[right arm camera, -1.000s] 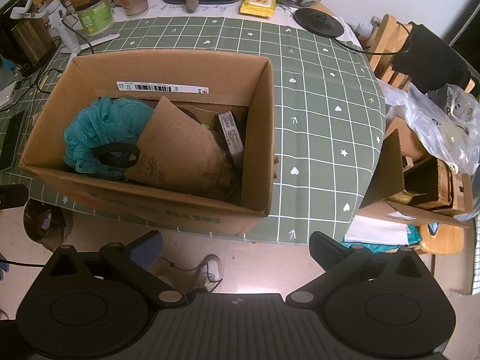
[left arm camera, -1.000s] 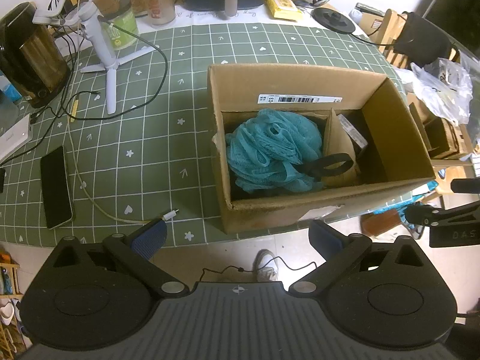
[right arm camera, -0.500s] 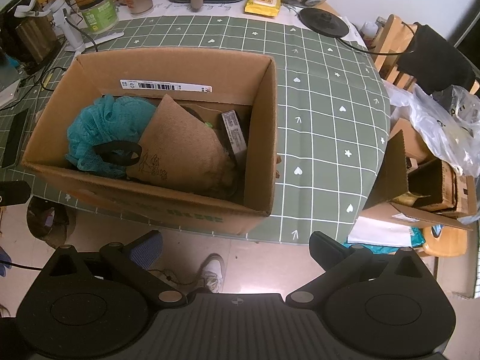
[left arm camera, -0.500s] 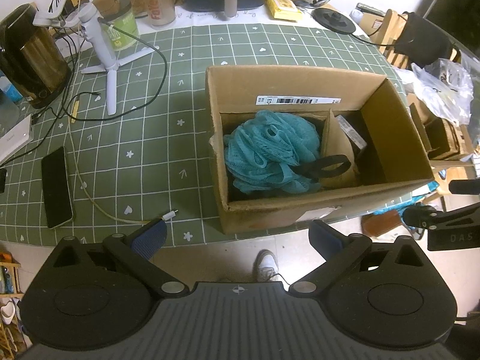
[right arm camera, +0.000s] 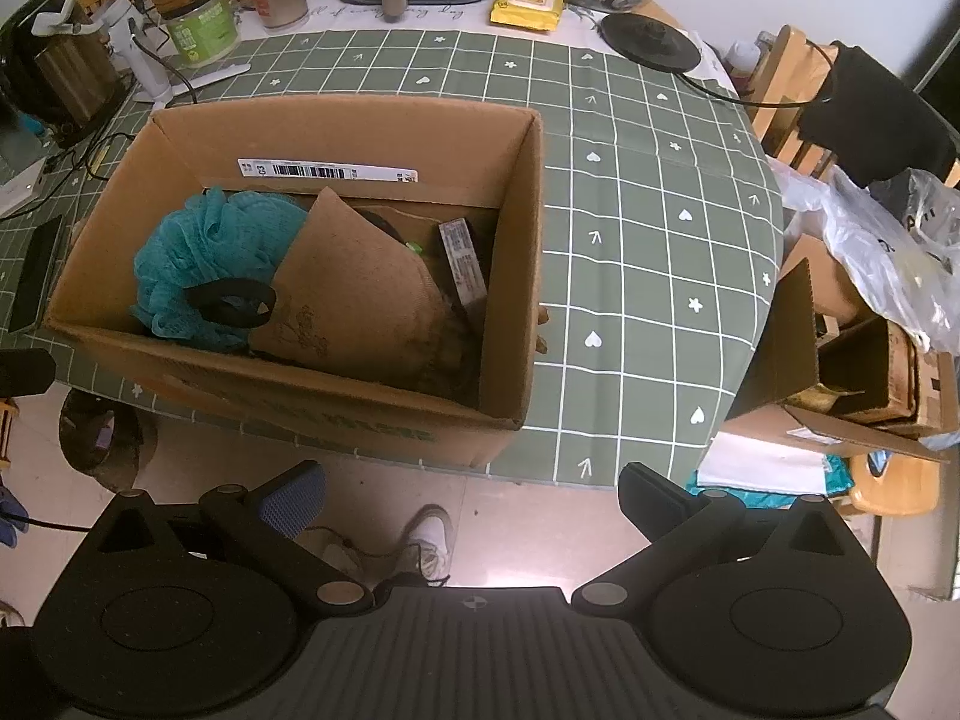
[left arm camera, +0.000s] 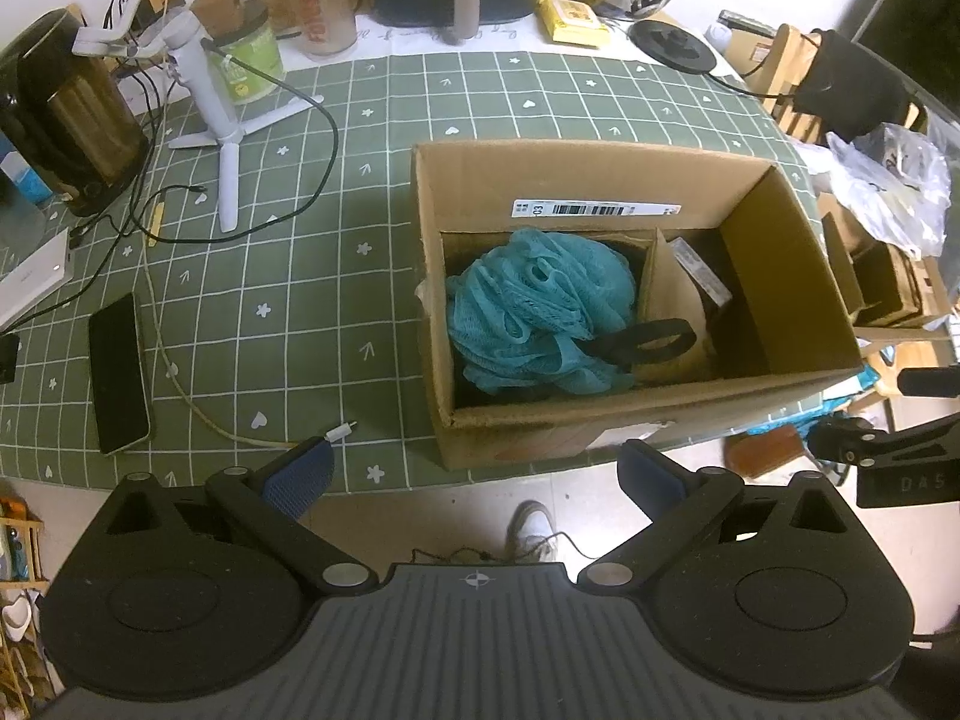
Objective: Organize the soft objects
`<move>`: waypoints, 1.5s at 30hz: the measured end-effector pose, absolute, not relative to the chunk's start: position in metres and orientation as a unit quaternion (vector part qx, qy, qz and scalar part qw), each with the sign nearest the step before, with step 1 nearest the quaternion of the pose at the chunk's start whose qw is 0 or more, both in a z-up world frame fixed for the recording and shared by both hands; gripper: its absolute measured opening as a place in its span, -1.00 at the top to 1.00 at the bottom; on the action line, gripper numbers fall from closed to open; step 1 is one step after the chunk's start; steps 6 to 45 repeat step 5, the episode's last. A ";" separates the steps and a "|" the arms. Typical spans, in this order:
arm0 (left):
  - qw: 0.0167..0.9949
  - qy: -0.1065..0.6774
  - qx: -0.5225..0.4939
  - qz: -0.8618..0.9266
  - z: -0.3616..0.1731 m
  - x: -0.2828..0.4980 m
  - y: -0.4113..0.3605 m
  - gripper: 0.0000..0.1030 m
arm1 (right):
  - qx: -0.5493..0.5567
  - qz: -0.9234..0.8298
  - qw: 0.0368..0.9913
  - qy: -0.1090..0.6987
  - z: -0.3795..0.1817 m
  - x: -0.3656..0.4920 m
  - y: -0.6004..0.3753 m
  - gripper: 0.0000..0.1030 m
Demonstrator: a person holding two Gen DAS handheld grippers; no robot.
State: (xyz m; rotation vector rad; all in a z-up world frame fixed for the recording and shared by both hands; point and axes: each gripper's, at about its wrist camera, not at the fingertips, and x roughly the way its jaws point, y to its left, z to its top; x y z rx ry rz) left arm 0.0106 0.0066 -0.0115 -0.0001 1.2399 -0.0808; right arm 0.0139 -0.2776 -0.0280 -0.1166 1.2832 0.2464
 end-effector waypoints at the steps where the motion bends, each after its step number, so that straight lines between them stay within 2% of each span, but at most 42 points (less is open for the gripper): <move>1: 0.813 0.581 -0.001 -0.038 -0.011 0.011 0.006 -1.00 | -0.054 0.116 0.793 0.596 -0.028 0.015 -0.279 -1.00; 45: 0.817 0.576 0.002 -0.036 -0.009 0.012 0.003 -1.00 | -0.050 0.123 0.794 0.593 -0.026 0.019 -0.284 -1.00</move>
